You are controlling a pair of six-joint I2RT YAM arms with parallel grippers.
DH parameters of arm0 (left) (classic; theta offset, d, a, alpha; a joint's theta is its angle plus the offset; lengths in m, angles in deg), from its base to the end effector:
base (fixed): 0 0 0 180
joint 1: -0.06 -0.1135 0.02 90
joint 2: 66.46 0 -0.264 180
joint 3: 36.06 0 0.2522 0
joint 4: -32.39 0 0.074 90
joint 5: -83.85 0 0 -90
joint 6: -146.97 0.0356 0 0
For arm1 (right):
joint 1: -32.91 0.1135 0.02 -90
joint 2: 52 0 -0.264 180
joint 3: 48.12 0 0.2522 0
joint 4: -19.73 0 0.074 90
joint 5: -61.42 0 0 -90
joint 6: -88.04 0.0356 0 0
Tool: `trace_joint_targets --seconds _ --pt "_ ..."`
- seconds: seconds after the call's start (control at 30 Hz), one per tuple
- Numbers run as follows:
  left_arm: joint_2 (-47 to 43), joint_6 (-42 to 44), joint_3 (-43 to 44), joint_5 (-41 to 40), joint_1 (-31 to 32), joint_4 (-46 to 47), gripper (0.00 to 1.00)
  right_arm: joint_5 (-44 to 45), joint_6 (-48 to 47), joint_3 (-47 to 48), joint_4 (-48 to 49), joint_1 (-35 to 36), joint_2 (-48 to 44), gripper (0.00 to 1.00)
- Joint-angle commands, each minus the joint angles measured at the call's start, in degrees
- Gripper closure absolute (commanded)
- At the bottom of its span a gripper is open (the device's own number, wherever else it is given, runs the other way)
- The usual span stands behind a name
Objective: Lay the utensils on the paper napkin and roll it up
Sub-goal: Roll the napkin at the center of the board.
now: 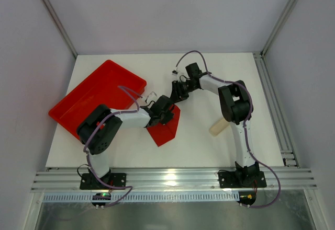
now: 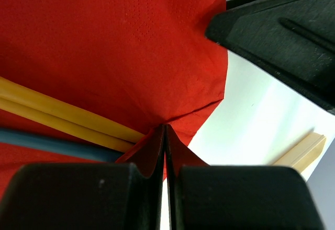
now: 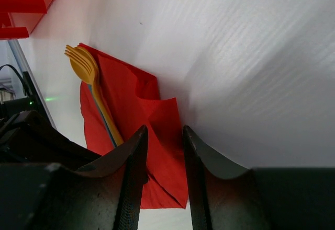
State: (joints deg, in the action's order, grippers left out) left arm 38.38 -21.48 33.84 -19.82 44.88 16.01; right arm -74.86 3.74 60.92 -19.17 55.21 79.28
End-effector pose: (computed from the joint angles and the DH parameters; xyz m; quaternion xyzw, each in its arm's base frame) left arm 0.2629 -0.2494 0.1395 -0.3087 0.8854 -0.2360 0.2550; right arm 0.4299 0.2041 0.1301 -0.2255 0.8671 0.4247 0.1303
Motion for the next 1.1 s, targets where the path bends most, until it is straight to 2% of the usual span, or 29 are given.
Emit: trace_joint_targets --seconds 0.0,0.37,0.57,0.9,1.07 --pt "-0.25 1.11 -0.42 -1.01 0.53 -5.91 1.00 -2.32 -1.21 -0.27 0.97 0.63 1.25 0.62" --pt "-0.86 1.02 -1.03 -1.27 0.53 -5.56 1.00 -7.93 1.60 -1.50 5.63 0.55 0.90 0.62" --pt "-0.95 1.02 -1.38 -1.44 0.53 -5.30 1.00 -15.58 6.61 -6.77 15.21 0.02 -1.55 0.60" --pt "-0.69 1.11 -0.68 -1.53 0.53 -6.18 1.00 -11.64 7.67 -12.14 16.80 -2.97 -4.28 0.48" --pt "-0.77 1.20 -0.68 -1.80 0.53 -6.53 1.00 -10.93 7.84 -13.63 17.24 -3.93 -5.42 0.46"
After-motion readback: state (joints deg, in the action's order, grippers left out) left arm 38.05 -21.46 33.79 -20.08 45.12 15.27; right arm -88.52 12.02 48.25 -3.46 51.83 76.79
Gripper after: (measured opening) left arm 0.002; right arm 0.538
